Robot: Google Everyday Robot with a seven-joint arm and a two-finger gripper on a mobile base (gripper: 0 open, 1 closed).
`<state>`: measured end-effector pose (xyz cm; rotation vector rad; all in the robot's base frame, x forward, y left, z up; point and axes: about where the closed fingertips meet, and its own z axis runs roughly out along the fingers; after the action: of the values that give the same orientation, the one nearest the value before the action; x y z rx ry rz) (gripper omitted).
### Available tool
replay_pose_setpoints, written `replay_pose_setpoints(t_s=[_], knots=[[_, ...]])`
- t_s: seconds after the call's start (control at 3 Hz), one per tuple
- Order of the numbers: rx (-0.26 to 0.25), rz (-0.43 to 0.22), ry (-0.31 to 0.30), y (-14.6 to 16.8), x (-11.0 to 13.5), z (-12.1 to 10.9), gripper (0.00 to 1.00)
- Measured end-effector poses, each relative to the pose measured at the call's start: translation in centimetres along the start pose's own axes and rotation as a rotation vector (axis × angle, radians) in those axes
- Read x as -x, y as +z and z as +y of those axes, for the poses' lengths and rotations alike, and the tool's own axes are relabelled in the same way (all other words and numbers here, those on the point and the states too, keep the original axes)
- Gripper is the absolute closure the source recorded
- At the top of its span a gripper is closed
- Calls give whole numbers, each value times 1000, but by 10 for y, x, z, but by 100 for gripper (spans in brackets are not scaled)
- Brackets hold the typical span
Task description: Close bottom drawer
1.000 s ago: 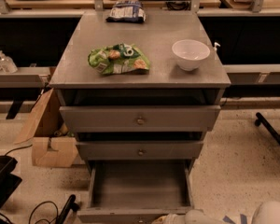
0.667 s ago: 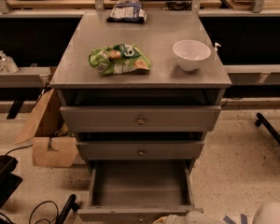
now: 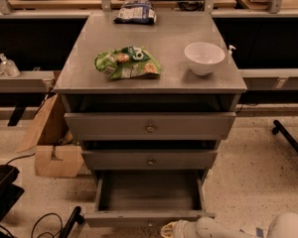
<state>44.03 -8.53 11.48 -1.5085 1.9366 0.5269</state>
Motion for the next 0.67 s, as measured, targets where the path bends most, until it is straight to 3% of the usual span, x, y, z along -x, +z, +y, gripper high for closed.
replay_pose_setpoints(t_s=[0.33, 0.67], knots=[[-33, -27, -36, 5, 17, -35, 100], [-35, -29, -38, 4, 17, -34, 100]])
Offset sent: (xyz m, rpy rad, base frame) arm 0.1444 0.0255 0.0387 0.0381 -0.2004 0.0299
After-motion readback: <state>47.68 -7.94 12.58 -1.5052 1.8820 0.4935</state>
